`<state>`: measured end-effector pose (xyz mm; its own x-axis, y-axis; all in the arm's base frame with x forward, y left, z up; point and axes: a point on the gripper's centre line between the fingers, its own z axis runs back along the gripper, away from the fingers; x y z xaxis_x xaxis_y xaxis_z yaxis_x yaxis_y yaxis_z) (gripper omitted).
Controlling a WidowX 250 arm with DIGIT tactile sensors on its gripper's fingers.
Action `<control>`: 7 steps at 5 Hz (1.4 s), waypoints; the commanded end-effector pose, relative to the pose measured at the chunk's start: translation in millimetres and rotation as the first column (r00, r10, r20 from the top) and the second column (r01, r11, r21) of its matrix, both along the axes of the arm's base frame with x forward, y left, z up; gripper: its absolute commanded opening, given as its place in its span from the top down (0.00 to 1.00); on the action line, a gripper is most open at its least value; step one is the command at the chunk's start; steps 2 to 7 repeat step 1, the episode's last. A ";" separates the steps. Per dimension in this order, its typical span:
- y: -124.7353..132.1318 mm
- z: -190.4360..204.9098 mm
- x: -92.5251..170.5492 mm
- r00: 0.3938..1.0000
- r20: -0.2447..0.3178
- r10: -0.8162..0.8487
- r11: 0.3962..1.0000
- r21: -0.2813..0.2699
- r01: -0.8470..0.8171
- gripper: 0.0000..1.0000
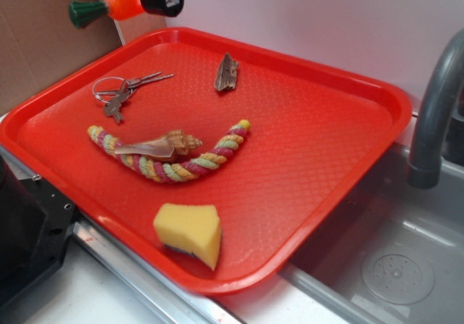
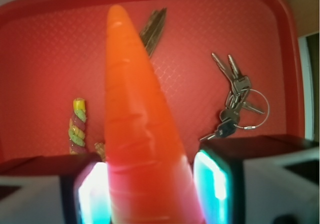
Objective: Grab the carrot.
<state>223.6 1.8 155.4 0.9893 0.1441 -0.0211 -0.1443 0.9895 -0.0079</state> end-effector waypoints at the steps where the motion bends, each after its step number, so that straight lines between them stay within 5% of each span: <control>1: 4.3 18.3 10.4 0.993 0.115 0.020 1.000 0.012 -0.022 1.00; 7: 4.3 18.3 10.4 0.993 0.115 0.020 1.000 0.012 -0.022 1.00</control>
